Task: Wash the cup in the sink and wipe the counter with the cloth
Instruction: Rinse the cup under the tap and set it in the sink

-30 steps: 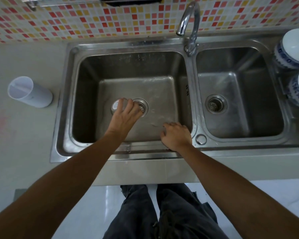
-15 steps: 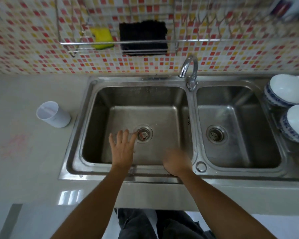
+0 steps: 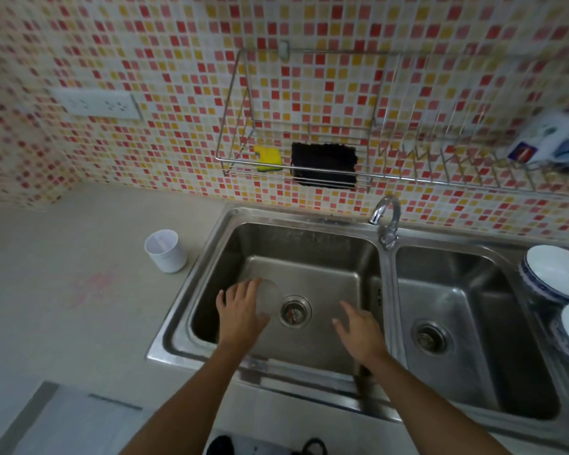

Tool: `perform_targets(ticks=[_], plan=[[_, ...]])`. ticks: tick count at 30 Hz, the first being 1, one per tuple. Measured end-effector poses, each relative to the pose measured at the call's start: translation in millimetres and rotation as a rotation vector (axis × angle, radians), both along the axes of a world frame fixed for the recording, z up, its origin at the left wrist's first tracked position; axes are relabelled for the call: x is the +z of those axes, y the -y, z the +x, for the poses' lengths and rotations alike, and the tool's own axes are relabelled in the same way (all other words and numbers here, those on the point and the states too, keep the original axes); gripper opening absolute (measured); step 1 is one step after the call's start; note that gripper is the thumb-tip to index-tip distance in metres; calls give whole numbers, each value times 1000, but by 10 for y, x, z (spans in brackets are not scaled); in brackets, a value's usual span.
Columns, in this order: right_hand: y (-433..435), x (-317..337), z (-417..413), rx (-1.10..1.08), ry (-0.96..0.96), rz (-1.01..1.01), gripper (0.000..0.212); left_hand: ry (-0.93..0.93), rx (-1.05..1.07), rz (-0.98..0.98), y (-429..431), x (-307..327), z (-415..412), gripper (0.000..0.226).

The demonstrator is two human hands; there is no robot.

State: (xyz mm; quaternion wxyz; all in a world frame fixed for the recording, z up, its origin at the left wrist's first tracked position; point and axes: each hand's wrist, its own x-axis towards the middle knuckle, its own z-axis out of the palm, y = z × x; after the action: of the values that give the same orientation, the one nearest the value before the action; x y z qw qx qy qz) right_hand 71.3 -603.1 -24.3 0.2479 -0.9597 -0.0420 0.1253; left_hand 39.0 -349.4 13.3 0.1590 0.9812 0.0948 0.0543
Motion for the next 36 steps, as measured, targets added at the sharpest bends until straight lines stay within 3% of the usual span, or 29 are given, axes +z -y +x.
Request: perform_targets(ticks=[7,10,16,23,31,36], plan=[[-161,93,1,19,-5,132,77,3,-8,-207,-159,136,25,87],[-237,32,-46,2,27,147,68,16,-12,-268,-220,132,39,87],[-284,-140,-120,-13,60,116,23,18,15,-369,-259,54,26,86],[-562,-226,-126,-36,56,129,16,64,24,-383,-563,5,-139,80],[-1680,0,3,45,123,323,12,139,291,-420,-1615,223,-237,90],[-2431,112,85,81,131,413,10,100,331,-378,-2170,143,-249,90]])
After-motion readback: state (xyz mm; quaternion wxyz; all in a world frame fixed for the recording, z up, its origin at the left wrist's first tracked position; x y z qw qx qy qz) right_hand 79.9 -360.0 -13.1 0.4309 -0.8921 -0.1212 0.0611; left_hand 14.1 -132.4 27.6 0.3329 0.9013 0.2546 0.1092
